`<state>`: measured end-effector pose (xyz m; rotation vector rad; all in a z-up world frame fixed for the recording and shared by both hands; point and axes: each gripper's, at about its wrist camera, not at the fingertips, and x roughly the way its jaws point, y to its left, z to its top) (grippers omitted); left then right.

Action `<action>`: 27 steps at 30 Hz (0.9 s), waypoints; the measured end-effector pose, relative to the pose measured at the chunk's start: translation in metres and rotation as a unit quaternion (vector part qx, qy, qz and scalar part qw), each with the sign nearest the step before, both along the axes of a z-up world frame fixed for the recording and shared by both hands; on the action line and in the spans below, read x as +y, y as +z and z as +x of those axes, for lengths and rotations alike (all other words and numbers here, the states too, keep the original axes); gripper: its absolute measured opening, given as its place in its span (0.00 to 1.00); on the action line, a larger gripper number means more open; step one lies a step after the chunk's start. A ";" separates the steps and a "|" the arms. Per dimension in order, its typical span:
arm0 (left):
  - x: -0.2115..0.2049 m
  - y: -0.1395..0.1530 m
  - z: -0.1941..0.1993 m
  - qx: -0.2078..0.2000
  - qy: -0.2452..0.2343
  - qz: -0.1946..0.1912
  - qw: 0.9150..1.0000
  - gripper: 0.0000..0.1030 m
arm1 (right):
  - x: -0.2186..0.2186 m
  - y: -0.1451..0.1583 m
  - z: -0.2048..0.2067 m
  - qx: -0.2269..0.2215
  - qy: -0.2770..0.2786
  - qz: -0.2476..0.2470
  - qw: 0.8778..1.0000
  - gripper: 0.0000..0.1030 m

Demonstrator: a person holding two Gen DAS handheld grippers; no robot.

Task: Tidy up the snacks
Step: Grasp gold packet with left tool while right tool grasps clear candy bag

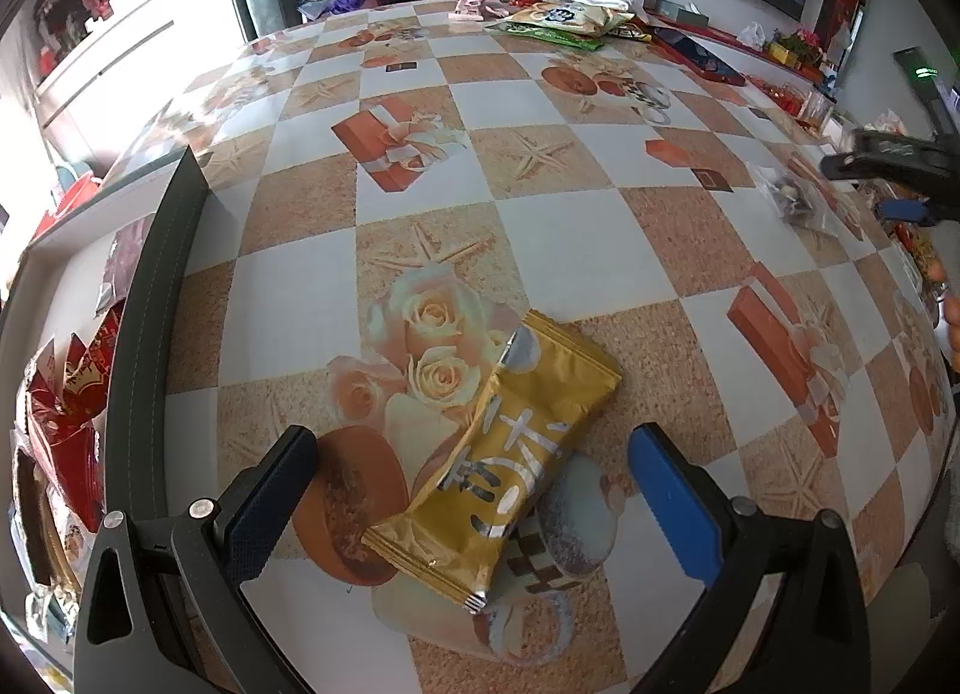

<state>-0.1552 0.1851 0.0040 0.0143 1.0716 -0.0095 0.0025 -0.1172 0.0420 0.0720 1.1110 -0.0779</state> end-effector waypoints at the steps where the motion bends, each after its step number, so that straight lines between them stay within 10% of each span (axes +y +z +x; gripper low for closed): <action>1: 0.000 0.000 0.001 0.000 0.004 0.000 1.000 1.00 | -0.001 -0.007 0.007 0.010 -0.003 -0.006 1.000 1.00; 23: -0.006 0.001 0.011 0.019 -0.023 0.024 0.999 1.00 | 0.110 -0.006 -0.039 0.042 0.169 0.125 0.977 1.00; 27: -0.007 0.001 0.011 0.031 -0.024 0.013 0.999 0.96 | 0.149 -0.018 -0.041 0.047 0.194 0.063 0.978 0.95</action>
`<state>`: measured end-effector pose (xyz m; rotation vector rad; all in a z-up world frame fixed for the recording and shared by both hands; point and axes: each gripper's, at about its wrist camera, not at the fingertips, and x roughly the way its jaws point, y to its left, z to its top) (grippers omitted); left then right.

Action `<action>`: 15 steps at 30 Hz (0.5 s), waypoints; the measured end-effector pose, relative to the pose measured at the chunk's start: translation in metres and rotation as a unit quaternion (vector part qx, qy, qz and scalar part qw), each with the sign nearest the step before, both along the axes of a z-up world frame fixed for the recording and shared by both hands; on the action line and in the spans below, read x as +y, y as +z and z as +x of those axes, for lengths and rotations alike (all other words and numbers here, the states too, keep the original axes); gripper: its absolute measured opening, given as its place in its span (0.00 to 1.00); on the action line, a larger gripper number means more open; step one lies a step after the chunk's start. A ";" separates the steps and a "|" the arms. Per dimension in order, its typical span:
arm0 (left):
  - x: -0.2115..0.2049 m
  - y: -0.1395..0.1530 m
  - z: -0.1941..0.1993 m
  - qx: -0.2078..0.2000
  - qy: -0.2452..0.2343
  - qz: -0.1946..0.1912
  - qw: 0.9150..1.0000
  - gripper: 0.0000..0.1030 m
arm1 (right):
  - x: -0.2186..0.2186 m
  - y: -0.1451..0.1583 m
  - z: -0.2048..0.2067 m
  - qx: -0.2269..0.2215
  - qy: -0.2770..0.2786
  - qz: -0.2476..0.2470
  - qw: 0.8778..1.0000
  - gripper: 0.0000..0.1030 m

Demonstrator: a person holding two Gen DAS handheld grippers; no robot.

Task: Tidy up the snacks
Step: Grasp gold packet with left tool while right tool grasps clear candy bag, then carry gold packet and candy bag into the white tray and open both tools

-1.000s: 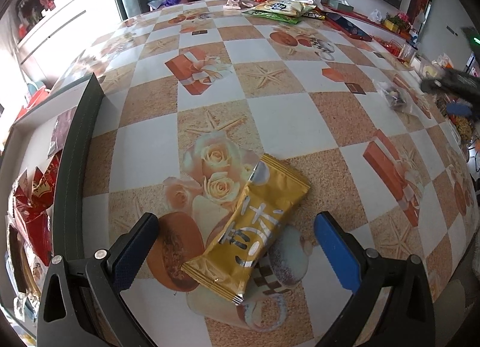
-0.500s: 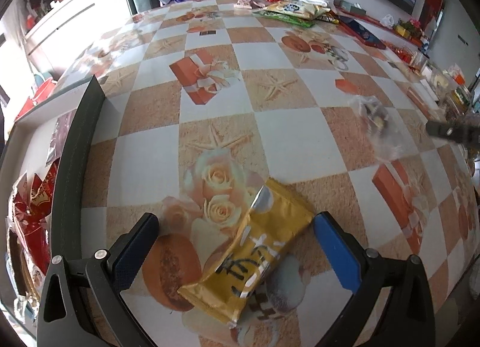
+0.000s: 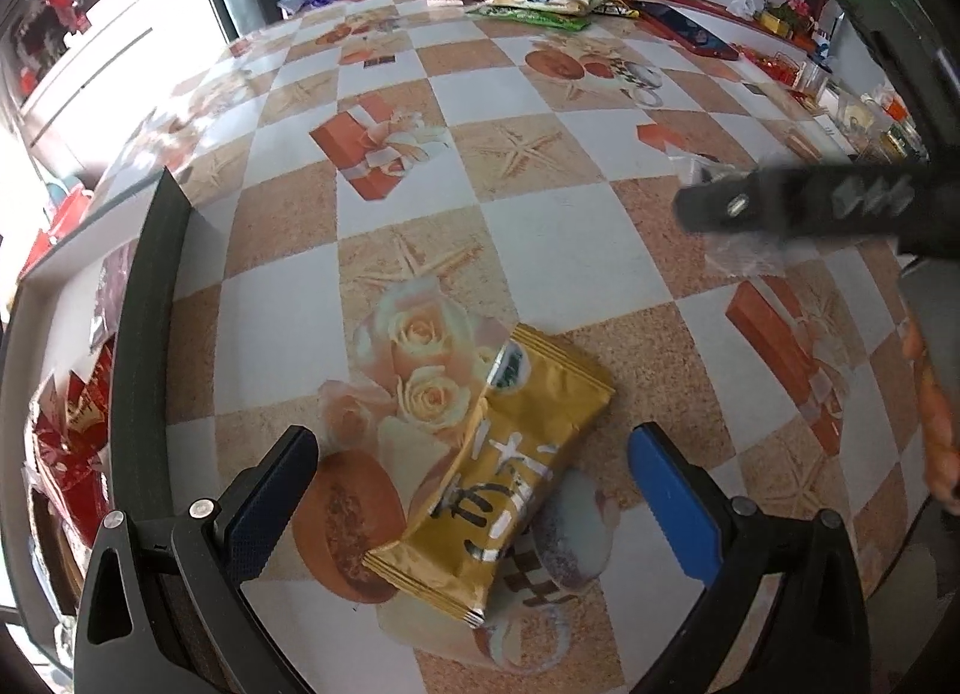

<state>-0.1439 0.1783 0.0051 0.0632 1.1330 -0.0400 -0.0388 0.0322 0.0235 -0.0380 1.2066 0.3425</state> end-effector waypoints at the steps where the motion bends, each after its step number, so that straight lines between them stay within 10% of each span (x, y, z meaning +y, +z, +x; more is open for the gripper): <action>1: 0.000 0.001 -0.001 0.002 0.000 -0.008 1.000 0.91 | 0.006 0.001 -0.004 -0.011 0.010 -0.018 1.000 0.81; 4: -0.006 0.005 -0.006 -0.004 -0.013 -0.016 1.000 0.71 | 0.019 0.005 -0.017 -0.041 0.043 -0.066 0.996 0.30; 7: -0.017 0.011 -0.012 -0.013 -0.035 -0.015 0.999 0.25 | 0.008 0.007 -0.020 -0.020 0.038 -0.027 0.999 0.30; 15: -0.007 0.022 -0.029 -0.030 -0.012 -0.041 0.999 0.24 | -0.022 0.015 -0.044 0.004 0.023 0.039 0.999 0.30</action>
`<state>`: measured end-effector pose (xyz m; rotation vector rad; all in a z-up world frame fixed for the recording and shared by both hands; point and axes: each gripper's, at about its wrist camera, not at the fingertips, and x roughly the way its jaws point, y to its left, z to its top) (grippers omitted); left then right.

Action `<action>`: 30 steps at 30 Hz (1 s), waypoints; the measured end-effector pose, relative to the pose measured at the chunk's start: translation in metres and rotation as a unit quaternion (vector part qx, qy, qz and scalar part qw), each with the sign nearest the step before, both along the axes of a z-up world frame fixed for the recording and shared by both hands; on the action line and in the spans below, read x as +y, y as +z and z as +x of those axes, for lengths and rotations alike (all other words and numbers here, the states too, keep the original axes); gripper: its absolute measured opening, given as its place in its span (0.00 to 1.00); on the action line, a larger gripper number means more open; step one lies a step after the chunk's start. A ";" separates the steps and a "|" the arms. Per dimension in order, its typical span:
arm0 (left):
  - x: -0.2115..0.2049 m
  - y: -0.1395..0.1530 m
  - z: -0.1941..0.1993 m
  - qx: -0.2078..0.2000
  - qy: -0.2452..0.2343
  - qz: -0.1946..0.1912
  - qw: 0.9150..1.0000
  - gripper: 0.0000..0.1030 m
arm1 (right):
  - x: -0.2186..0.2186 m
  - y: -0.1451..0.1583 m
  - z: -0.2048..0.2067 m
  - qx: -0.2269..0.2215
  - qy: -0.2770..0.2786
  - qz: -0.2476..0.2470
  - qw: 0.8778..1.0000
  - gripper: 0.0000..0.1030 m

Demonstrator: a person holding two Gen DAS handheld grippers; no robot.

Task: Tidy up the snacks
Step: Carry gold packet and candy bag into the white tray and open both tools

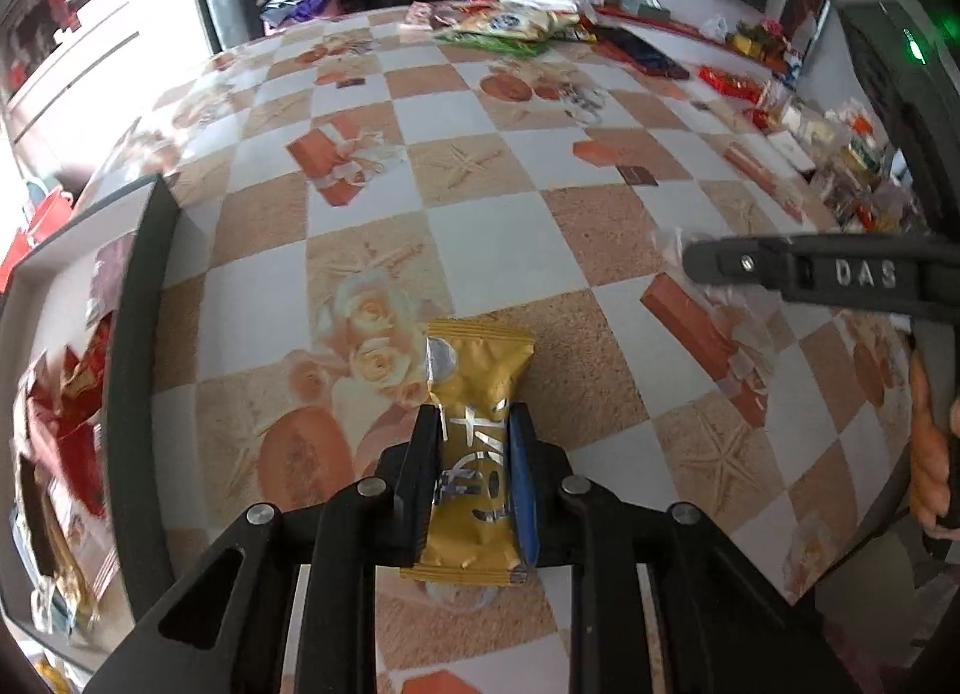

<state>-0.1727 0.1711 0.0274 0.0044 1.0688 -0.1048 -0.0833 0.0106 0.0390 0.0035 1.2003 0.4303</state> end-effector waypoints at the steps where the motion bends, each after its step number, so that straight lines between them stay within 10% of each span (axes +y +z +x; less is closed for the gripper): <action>1: 0.002 0.003 -0.002 -0.004 0.003 -0.001 1.000 0.24 | 0.001 0.001 0.000 -0.002 0.002 0.001 1.000 0.30; 20: 0.050 0.045 -0.052 -0.053 0.054 -0.006 0.997 0.24 | 0.023 -0.009 -0.018 -0.014 0.004 -0.088 0.996 0.33; 23: 0.059 0.048 -0.058 -0.059 0.063 -0.003 0.996 0.24 | 0.028 -0.012 -0.018 -0.024 0.012 -0.118 0.993 0.75; 24: 0.064 0.049 -0.061 -0.061 0.071 -0.003 0.996 0.24 | 0.028 -0.013 -0.018 -0.028 0.013 -0.118 0.993 0.75; 25: 0.069 0.050 -0.062 -0.062 0.075 -0.004 0.995 0.24 | 0.026 -0.013 -0.019 -0.032 0.009 -0.116 0.993 0.73; 27: 0.079 0.051 -0.065 -0.063 0.088 -0.006 0.994 0.24 | 0.026 -0.009 -0.020 -0.037 0.003 -0.113 0.993 0.35; 30: 0.096 0.052 -0.068 -0.065 0.109 -0.007 0.992 0.24 | 0.034 -0.006 -0.020 -0.014 0.019 -0.094 0.995 0.28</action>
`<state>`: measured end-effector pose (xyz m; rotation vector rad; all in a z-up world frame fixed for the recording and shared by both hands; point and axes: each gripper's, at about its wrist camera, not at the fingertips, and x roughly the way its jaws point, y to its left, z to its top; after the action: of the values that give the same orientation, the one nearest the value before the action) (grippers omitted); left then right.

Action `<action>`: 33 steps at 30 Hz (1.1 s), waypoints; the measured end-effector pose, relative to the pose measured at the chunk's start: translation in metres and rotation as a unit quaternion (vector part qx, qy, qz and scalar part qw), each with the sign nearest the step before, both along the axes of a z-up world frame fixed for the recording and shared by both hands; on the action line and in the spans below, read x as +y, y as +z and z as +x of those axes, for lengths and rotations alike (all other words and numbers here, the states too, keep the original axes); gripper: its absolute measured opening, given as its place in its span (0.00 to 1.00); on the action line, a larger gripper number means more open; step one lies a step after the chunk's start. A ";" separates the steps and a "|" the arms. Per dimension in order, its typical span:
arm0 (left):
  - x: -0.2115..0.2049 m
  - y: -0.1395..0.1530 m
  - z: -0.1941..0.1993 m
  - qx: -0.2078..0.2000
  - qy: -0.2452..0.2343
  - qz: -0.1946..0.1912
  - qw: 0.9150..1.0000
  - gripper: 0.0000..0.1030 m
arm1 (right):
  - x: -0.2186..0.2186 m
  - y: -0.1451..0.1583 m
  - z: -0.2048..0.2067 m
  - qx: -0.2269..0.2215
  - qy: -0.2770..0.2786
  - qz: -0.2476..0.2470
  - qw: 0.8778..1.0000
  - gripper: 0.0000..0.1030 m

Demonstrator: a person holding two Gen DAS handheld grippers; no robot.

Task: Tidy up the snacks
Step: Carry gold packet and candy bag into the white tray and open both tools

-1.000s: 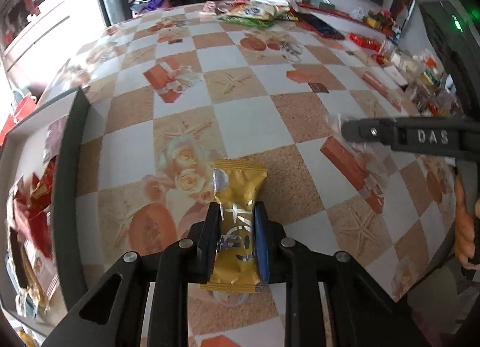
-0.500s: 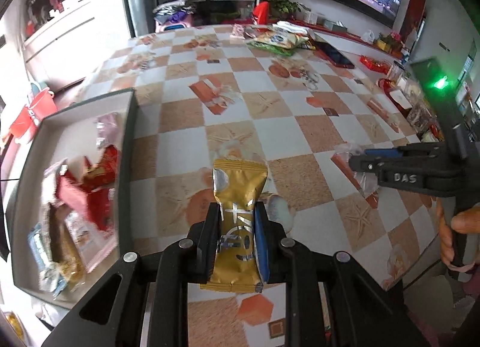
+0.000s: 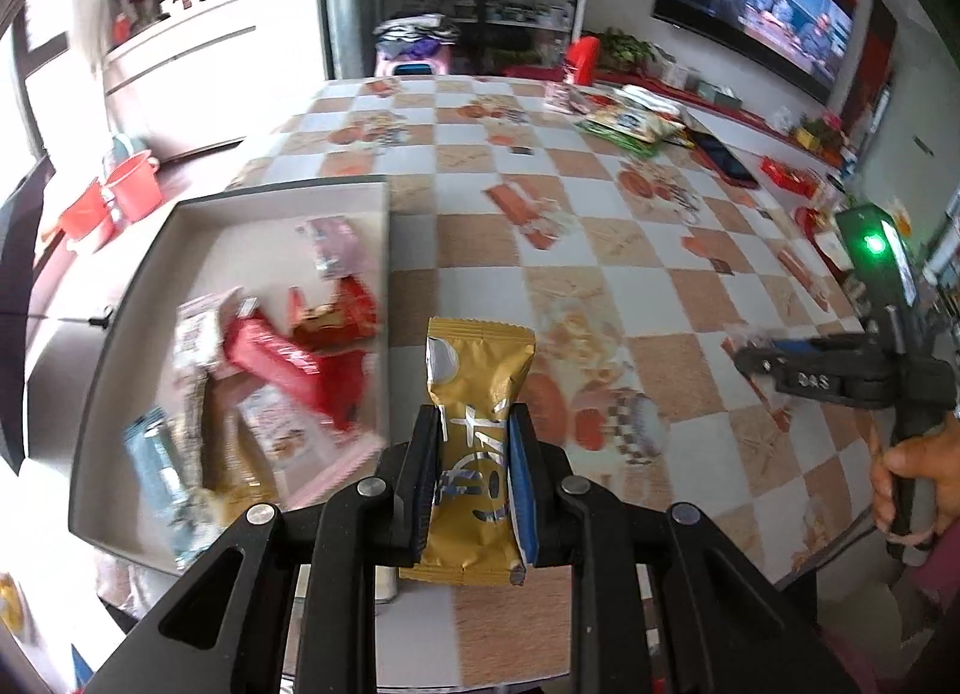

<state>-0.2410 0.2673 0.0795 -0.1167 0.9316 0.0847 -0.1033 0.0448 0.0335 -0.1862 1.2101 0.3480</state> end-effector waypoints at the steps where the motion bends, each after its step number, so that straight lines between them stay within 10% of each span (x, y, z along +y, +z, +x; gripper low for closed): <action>1: 0.006 0.001 -0.001 -0.001 0.006 -0.001 1.000 0.24 | 0.004 0.001 -0.001 0.004 0.003 0.006 1.000 0.28; 12: 0.084 0.006 -0.014 -0.006 0.096 0.006 0.995 0.24 | 0.122 0.064 -0.027 0.018 0.124 0.173 0.977 0.28; 22: 0.118 -0.025 -0.019 0.029 0.126 0.013 0.992 0.34 | 0.234 0.052 -0.045 0.036 0.199 0.174 0.964 0.29; 24: 0.114 -0.027 -0.021 0.023 0.130 0.029 0.991 0.65 | 0.234 0.049 -0.047 0.037 0.199 0.161 0.966 0.49; 25: 0.113 -0.026 -0.021 0.016 0.132 0.032 0.991 0.80 | 0.230 0.049 -0.047 0.033 0.197 0.157 0.967 0.85; 26: 0.111 -0.024 -0.022 0.006 0.131 0.032 0.991 0.81 | 0.224 0.050 -0.048 0.022 0.193 0.153 0.969 1.00; 33: 0.080 -0.022 -0.029 0.010 0.092 0.038 0.995 0.94 | 0.130 0.053 -0.063 -0.033 0.120 0.113 0.986 1.00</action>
<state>-0.2698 0.3471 0.0577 -0.1315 0.9349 0.2909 -0.1658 0.1744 0.0864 -0.1458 1.0746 0.6800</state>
